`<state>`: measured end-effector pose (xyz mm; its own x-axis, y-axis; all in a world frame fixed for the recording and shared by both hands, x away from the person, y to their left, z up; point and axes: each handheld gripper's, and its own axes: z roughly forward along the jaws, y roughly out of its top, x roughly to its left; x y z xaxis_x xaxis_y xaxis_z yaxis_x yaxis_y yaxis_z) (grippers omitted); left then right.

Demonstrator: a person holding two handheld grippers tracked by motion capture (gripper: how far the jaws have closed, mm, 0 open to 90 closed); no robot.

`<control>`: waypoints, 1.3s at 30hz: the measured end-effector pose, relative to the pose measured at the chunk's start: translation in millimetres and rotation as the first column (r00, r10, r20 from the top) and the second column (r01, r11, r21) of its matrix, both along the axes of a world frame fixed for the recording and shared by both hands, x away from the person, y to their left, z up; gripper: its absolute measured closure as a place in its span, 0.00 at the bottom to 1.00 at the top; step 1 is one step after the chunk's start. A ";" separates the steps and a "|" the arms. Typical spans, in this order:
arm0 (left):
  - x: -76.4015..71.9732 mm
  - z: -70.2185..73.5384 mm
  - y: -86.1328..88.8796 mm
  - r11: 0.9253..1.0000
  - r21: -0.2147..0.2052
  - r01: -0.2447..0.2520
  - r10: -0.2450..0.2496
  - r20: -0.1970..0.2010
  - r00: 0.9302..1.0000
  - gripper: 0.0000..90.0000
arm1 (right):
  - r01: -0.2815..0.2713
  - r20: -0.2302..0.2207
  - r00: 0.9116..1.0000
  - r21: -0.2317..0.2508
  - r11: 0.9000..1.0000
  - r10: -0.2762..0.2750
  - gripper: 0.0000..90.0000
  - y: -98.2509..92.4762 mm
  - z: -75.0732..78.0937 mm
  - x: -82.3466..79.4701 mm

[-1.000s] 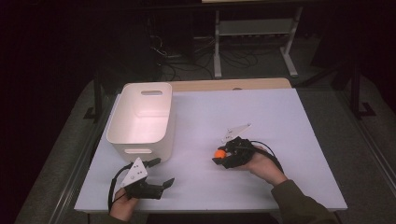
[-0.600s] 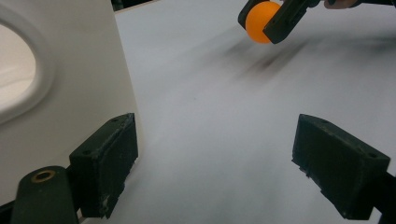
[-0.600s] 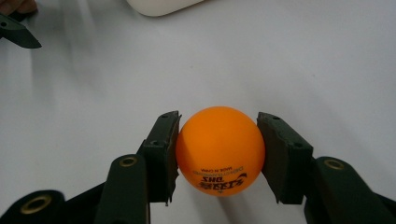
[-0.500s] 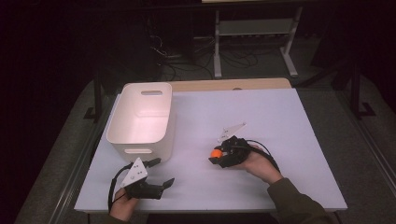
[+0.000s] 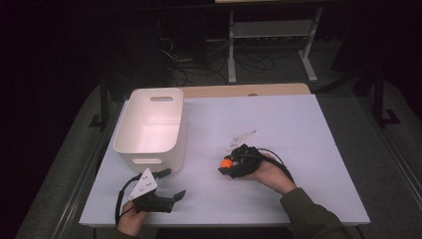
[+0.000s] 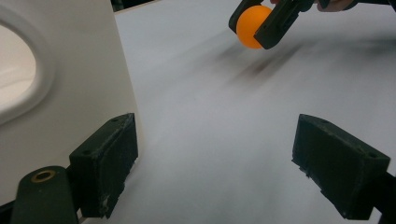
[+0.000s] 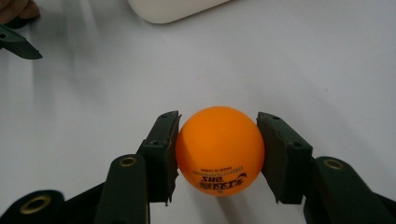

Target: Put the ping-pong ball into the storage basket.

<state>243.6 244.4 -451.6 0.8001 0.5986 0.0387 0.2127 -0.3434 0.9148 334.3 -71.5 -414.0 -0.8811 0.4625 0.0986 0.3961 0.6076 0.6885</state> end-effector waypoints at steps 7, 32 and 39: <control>-0.2 0.0 -0.1 1.000 0.000 0.000 0.000 0.000 1.000 0.16 | -0.003 -0.003 1.000 0.002 1.000 0.003 0.55 4.5 -0.1 1.0; -0.3 0.0 0.1 1.000 0.000 -0.001 0.001 0.003 1.000 0.16 | -0.037 -0.006 0.999 0.005 0.999 0.037 0.55 25.5 -1.5 6.3; -0.4 0.1 0.2 1.000 0.000 -0.001 0.001 0.003 1.000 0.16 | -0.047 -0.001 0.999 0.006 0.999 0.047 0.55 32.5 -1.2 8.7</control>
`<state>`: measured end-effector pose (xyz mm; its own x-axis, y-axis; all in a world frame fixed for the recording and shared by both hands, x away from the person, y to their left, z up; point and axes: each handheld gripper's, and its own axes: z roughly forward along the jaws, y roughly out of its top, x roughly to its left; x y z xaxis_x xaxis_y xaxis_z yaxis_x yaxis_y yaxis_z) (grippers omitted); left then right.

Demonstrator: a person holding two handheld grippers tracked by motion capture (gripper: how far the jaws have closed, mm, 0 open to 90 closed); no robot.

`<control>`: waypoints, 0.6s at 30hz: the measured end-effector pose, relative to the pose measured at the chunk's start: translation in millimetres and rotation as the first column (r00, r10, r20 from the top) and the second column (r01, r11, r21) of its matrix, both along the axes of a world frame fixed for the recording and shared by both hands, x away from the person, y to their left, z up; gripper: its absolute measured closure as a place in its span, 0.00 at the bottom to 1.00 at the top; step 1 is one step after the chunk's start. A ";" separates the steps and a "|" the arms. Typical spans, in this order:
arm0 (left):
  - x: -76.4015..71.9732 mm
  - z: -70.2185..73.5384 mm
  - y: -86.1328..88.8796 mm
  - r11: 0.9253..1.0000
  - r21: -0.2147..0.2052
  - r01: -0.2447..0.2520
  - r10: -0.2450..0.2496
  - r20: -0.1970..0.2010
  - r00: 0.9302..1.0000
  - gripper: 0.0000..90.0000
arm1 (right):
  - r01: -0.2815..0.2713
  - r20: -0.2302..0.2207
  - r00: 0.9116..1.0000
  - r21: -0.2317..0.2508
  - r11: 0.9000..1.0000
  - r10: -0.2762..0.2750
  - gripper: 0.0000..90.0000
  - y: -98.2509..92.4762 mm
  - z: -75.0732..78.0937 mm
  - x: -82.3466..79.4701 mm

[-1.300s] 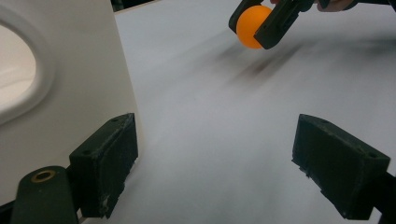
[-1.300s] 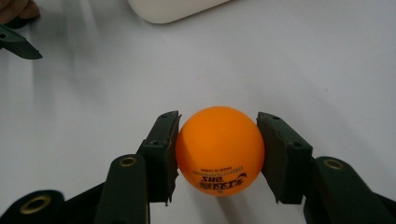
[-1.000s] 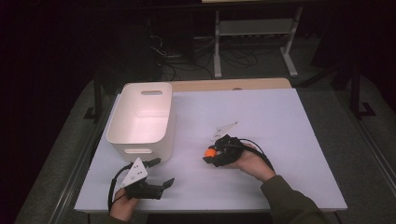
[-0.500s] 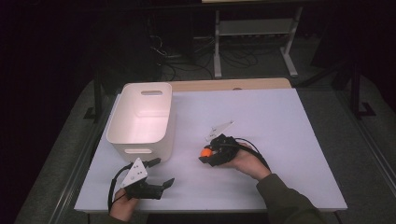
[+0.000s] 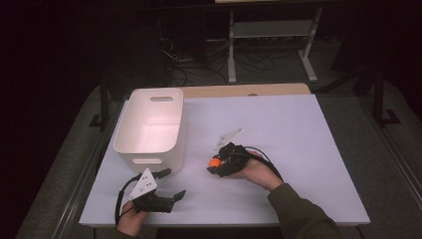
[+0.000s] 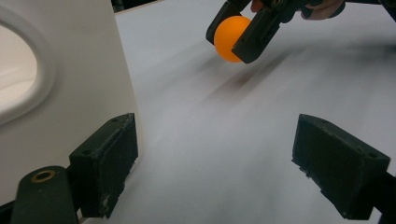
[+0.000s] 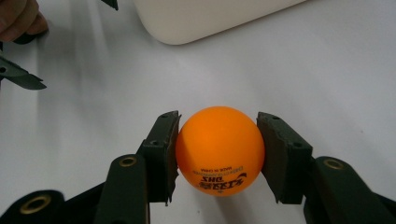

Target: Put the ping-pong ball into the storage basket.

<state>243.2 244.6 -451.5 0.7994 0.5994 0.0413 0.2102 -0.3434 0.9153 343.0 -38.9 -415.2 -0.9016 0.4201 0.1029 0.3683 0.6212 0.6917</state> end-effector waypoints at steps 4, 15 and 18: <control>0.0 0.0 0.1 1.000 -0.001 0.000 0.000 0.001 1.000 0.16 | -0.003 0.000 1.000 0.000 1.000 0.003 0.55 3.7 1.0 1.3; 0.0 0.0 0.3 1.000 -0.002 0.000 0.000 0.001 1.000 0.16 | -0.014 -0.003 1.000 0.001 1.000 0.014 0.55 13.2 3.0 5.8; -0.1 0.0 0.3 1.000 -0.002 0.000 0.000 0.001 1.000 0.16 | -0.019 0.003 1.000 0.001 1.000 0.019 0.55 16.3 4.5 7.3</control>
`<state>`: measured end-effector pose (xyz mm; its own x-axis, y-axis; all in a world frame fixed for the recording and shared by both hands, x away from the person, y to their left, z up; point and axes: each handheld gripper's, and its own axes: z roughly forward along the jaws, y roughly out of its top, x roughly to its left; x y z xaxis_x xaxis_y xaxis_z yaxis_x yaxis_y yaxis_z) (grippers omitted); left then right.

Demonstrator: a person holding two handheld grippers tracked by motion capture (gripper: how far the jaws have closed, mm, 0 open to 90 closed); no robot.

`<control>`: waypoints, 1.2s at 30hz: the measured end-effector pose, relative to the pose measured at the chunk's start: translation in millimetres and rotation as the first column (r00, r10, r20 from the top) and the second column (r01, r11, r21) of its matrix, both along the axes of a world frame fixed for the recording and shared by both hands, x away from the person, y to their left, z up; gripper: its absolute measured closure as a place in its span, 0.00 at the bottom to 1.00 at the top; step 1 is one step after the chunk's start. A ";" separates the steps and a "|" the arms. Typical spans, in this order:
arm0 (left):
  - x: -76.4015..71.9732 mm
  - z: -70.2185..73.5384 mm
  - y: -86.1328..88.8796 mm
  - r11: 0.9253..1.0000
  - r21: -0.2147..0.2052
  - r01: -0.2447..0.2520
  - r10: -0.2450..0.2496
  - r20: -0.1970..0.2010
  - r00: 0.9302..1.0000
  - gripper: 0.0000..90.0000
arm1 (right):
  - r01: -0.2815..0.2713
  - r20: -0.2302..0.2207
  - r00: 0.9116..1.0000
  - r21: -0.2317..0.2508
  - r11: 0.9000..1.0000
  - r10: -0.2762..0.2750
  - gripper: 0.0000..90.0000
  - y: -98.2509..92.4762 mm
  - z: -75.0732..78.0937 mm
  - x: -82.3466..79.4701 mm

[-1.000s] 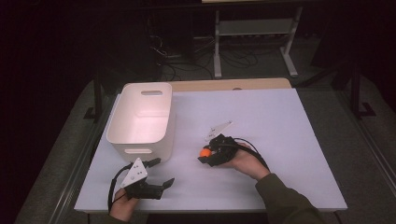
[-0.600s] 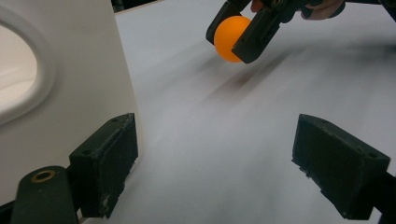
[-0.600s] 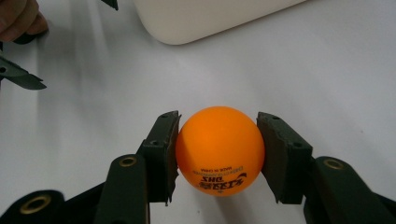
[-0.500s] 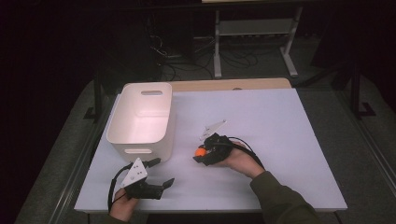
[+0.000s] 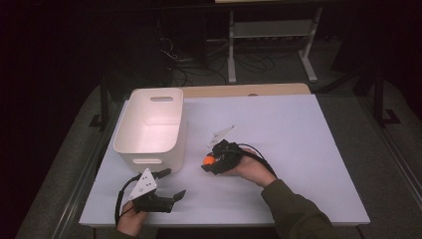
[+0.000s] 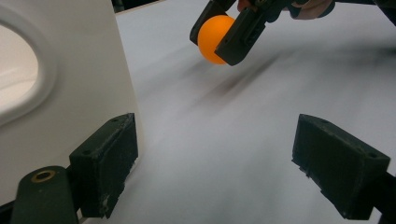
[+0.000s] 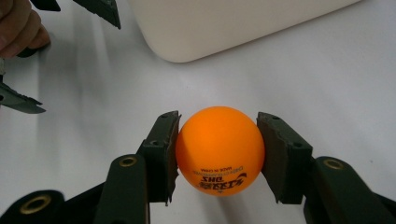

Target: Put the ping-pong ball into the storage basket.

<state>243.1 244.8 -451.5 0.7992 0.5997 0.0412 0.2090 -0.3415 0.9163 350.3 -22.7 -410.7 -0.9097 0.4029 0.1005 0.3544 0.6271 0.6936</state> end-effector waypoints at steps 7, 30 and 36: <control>0.0 0.1 0.2 1.000 0.001 0.000 0.000 0.001 1.000 0.16 | -0.009 0.005 1.000 0.002 1.000 0.009 0.55 5.6 3.2 2.8; 0.1 -0.1 0.0 1.000 0.000 -0.001 0.001 0.002 1.000 0.16 | -0.018 0.030 0.999 0.014 1.000 0.018 0.55 11.4 23.0 6.0; 0.0 0.0 0.1 1.000 0.001 -0.001 0.001 0.001 1.000 0.16 | -0.014 0.031 0.999 0.021 1.000 0.013 0.55 11.2 29.7 7.0</control>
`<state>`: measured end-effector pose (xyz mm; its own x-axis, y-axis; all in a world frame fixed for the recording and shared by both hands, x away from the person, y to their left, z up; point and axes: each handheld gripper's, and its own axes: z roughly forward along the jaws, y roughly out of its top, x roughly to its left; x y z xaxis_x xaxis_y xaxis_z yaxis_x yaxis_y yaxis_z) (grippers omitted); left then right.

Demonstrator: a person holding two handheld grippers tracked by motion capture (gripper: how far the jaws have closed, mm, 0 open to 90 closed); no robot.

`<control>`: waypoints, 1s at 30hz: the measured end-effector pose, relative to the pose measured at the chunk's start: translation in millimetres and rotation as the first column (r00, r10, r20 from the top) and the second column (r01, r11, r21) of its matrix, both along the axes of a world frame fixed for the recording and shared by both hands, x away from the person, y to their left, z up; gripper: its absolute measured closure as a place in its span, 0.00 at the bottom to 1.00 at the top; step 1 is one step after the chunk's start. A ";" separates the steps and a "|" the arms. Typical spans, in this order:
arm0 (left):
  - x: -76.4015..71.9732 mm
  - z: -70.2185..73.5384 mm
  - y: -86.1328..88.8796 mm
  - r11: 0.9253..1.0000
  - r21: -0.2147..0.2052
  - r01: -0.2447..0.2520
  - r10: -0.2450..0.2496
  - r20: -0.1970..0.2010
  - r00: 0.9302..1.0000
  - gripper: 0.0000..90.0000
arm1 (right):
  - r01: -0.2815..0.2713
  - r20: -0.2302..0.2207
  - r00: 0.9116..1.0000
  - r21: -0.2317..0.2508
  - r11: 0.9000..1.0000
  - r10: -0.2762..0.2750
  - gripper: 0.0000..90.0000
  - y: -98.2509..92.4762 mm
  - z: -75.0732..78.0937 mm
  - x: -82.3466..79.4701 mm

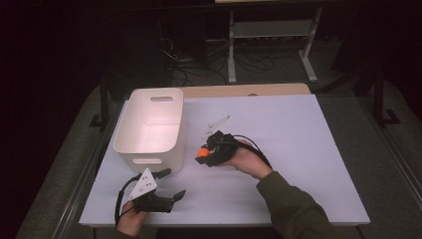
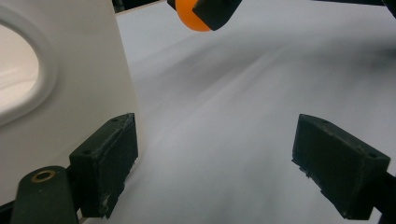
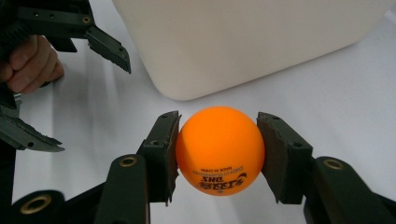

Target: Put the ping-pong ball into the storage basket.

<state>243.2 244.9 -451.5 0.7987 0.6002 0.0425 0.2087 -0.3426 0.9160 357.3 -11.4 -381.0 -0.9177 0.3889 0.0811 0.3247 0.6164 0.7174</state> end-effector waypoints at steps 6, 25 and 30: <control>-0.1 0.0 -0.1 1.000 -0.001 -0.001 0.001 0.001 1.000 0.16 | 0.001 0.003 1.000 0.008 1.000 -0.001 0.55 -0.2 6.5 0.7; 0.2 -0.1 -0.1 1.000 -0.001 0.000 0.000 -0.003 1.000 0.16 | 0.003 0.030 1.000 0.019 1.000 -0.003 0.55 1.7 29.2 4.0; 0.2 0.0 0.0 1.000 -0.001 0.000 0.000 -0.003 1.000 0.16 | 0.000 0.036 0.999 0.020 1.000 -0.001 0.55 2.7 34.3 5.0</control>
